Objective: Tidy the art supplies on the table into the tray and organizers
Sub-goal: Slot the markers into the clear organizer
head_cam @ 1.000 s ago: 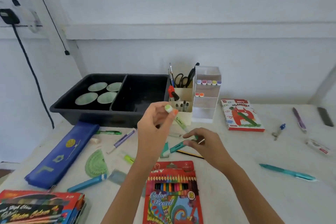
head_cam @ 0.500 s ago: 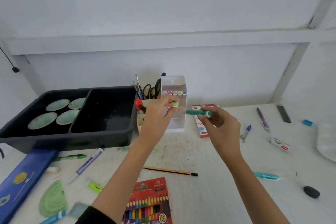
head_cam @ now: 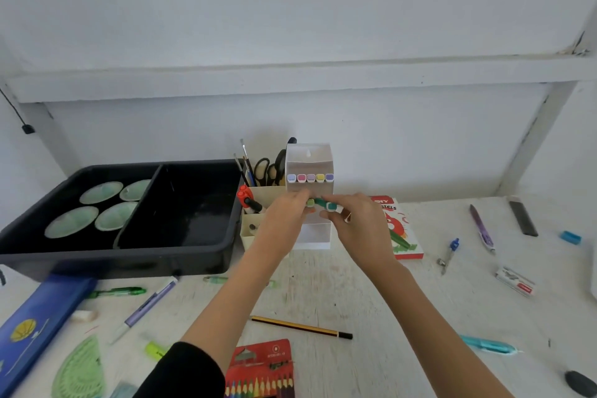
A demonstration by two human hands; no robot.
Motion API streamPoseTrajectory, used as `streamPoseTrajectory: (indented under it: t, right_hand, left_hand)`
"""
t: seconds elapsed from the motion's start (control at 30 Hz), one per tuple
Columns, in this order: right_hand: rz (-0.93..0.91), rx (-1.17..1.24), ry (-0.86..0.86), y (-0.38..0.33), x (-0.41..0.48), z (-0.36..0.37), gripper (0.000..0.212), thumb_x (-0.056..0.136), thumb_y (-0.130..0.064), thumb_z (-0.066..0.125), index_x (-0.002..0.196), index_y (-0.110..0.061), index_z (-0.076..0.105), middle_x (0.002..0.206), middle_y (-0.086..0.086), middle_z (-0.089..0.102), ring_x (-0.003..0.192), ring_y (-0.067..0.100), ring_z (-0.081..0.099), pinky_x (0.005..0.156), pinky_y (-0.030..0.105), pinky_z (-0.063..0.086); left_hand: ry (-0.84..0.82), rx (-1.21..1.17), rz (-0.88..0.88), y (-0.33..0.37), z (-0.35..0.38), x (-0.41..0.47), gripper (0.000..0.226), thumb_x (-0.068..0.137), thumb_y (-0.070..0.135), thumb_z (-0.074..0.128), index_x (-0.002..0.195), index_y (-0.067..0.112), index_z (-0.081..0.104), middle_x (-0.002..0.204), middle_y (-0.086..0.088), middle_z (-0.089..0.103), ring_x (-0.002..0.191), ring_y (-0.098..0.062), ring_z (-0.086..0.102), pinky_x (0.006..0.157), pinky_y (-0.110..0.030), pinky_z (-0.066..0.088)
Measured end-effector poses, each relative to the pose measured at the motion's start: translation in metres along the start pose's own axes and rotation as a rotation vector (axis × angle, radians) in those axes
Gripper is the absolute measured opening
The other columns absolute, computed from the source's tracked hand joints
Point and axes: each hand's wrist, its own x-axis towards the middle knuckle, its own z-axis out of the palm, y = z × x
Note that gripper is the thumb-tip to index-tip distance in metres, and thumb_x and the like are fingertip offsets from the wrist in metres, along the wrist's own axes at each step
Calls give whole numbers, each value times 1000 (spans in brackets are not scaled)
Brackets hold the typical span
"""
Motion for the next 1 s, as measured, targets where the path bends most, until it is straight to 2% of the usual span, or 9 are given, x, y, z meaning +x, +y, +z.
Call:
streamPoseTrajectory:
  t: [0.1, 0.23, 0.43, 0.6, 0.73, 0.8, 0.87, 0.93, 1.0]
  right_hand:
    - [49, -18, -57, 3, 13, 5, 29, 89, -23, 64, 116, -31, 66, 103, -4, 71, 77, 12, 59, 77, 26, 48]
    - [79, -15, -127, 10, 22, 19, 27, 90, -21, 61, 114, -32, 67, 105, -5, 71, 76, 14, 61, 73, 27, 50]
    - [85, -20, -218, 13, 29, 29, 24, 97, -25, 47, 113, -23, 66, 89, 3, 71, 59, 23, 60, 62, 35, 54]
    - [66, -220, -295, 12, 36, 32, 22, 96, -12, 44, 110, -16, 61, 91, 6, 68, 75, 26, 63, 65, 34, 54]
    - [65, -319, -337, 7, 34, 32, 27, 94, -5, 43, 116, -15, 56, 98, 8, 66, 77, 25, 62, 66, 32, 50]
    - [78, -319, -346, 5, 33, 31, 28, 95, -3, 44, 118, -13, 54, 100, 9, 65, 78, 24, 61, 66, 30, 47]
    - [66, -286, -340, 4, 31, 31, 29, 95, -4, 46, 122, -12, 52, 104, 9, 66, 80, 24, 62, 69, 30, 48]
    - [58, -206, -282, 2, 25, 29, 28, 98, -12, 44, 126, -13, 50, 106, 9, 67, 84, 25, 65, 73, 30, 50]
    - [70, -135, -166, -3, 15, 25, 30, 100, -19, 42, 128, -15, 52, 108, 7, 67, 88, 23, 65, 76, 29, 50]
  left_hand:
    - [-34, 73, -11, -1, 4, 6, 22, 90, 2, 55, 112, 5, 56, 104, -11, 65, 94, -26, 61, 80, -35, 49]
    - [-80, 234, -17, 2, 3, 14, 25, 92, 2, 51, 116, 8, 51, 106, -8, 63, 96, -24, 59, 74, -28, 42]
    - [-111, 356, -58, 7, 0, 21, 23, 94, 4, 47, 116, 10, 49, 108, -5, 62, 101, -22, 57, 69, -25, 32]
    - [-132, 392, -71, 11, -4, 22, 21, 93, 1, 48, 112, 9, 49, 108, -6, 62, 100, -23, 57, 67, -24, 30]
    - [-171, 422, -86, 17, -5, 20, 25, 92, -3, 46, 114, 7, 47, 112, -9, 61, 103, -24, 56, 68, -25, 30]
    - [-194, 405, -92, 19, -6, 21, 30, 90, -5, 47, 117, 7, 46, 116, -11, 59, 106, -25, 55, 72, -26, 34]
    - [-209, 349, -75, 18, -8, 20, 37, 89, -7, 49, 123, 6, 44, 124, -12, 55, 113, -25, 52, 82, -28, 39]
    - [-182, 260, -27, 18, -12, 9, 47, 88, -8, 48, 133, 4, 40, 134, -13, 49, 124, -25, 44, 97, -28, 35]
    - [-86, 165, 2, 19, -16, -14, 53, 88, -9, 49, 138, 3, 38, 140, -13, 45, 131, -25, 39, 108, -28, 28]
